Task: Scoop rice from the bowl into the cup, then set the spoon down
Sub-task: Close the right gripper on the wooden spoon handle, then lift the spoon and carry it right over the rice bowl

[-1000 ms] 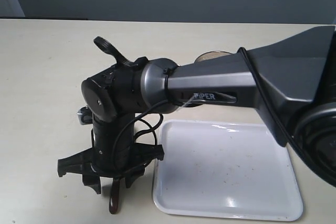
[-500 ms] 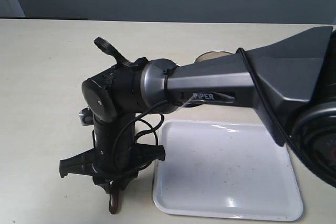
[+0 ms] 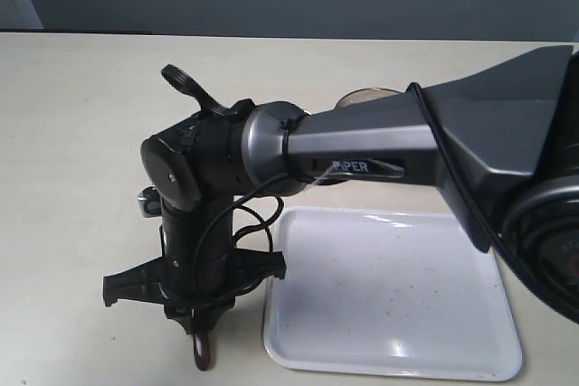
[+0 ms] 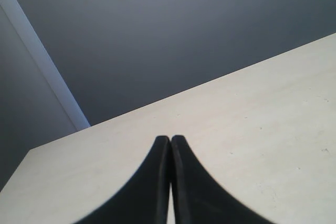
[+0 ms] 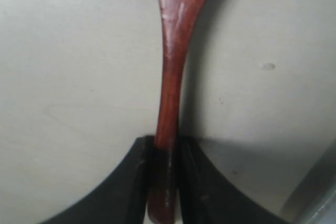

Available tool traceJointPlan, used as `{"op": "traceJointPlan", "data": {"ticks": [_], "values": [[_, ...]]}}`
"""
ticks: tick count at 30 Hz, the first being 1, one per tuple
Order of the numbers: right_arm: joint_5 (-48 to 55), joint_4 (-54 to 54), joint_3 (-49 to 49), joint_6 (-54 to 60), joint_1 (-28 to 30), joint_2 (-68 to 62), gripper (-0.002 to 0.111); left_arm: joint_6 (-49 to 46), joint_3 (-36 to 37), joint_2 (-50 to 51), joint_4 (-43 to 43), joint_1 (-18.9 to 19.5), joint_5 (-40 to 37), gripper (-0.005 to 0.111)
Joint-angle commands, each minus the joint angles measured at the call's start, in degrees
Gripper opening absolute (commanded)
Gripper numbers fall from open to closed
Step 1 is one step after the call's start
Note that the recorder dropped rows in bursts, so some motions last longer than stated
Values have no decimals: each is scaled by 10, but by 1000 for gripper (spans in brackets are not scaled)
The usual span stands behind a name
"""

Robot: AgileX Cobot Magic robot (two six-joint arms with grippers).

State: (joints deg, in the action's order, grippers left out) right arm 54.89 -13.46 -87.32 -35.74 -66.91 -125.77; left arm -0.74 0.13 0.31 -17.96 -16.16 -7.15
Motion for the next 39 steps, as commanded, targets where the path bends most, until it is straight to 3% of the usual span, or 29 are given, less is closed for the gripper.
{"op": "traceJointPlan", "data": {"ticks": [1, 18, 24, 34, 39], "values": [[17, 19, 0, 20, 0, -4, -1, 3, -1, -3, -1, -5, 1, 0], [151, 162, 4, 126, 15, 123, -1, 3, -1, -3, -1, -5, 1, 0], [151, 226, 0, 143, 61, 171, -1, 3, -1, -3, -1, -5, 2, 0], [151, 428, 0, 148, 179, 209, -1, 3, -1, -3, -1, -5, 2, 0], [151, 441, 0, 201, 225, 216, -1, 3, -1, -3, -1, -5, 2, 0]]}}
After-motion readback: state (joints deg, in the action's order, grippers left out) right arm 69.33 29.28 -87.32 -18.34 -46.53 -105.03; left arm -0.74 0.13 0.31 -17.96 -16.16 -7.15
